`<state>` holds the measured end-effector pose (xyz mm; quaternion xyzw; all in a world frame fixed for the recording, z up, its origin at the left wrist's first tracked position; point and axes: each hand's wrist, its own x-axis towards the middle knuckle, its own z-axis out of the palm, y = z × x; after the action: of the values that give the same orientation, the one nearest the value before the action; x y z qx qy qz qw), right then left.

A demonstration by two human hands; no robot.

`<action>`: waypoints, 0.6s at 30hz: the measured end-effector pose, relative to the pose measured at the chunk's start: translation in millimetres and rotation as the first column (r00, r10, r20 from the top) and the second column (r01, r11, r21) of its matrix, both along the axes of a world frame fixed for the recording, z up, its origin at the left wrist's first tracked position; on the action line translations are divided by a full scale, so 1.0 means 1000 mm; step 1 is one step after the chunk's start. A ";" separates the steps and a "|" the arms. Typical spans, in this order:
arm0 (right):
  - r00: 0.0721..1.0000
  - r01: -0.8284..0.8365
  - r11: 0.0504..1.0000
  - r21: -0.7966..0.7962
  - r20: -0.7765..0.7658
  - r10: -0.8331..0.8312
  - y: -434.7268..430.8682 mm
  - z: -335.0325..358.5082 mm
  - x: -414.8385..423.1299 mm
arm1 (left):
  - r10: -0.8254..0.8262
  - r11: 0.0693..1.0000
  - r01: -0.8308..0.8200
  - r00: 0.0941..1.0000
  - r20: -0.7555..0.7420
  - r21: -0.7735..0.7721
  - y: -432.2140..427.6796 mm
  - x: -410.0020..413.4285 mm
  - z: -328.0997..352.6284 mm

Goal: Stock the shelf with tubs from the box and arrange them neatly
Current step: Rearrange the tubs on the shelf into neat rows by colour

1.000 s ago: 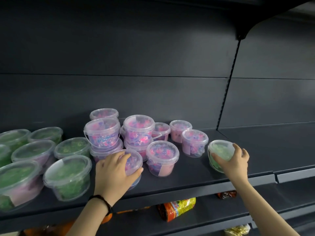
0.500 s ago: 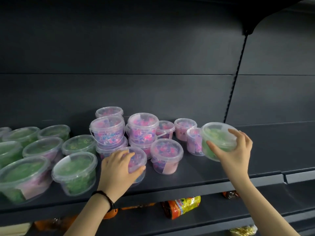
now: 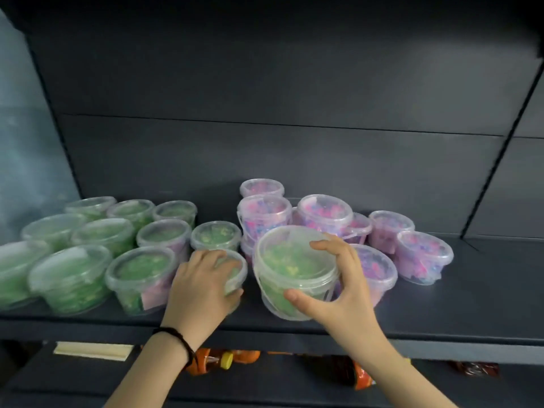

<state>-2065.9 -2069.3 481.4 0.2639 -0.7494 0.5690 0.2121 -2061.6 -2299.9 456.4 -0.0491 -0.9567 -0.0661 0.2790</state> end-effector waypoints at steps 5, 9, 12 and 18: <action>0.994 -0.038 0.999 0.031 0.099 0.035 -0.047 -0.027 0.009 | -0.059 0.991 0.040 0.987 0.147 0.127 -0.053 -0.001 -0.007; 0.988 -0.043 0.997 0.056 0.154 0.034 -0.067 -0.040 0.009 | -0.118 0.984 0.099 0.985 0.126 0.149 -0.063 -0.018 -0.004; 0.984 -0.029 0.996 0.084 0.177 0.014 -0.076 -0.045 0.007 | -0.128 0.989 0.111 0.975 0.182 0.098 -0.073 -0.037 -0.002; 0.984 -0.024 0.978 0.208 0.179 -0.013 -0.097 -0.053 0.005 | -0.152 0.988 0.153 0.896 0.417 0.032 -0.100 -0.068 0.013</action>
<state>-2061.0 -2166.1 428.0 0.2345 -0.8204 0.5090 0.1133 -2129.9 -2399.9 469.0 -0.1087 -0.9875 -0.0958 0.0619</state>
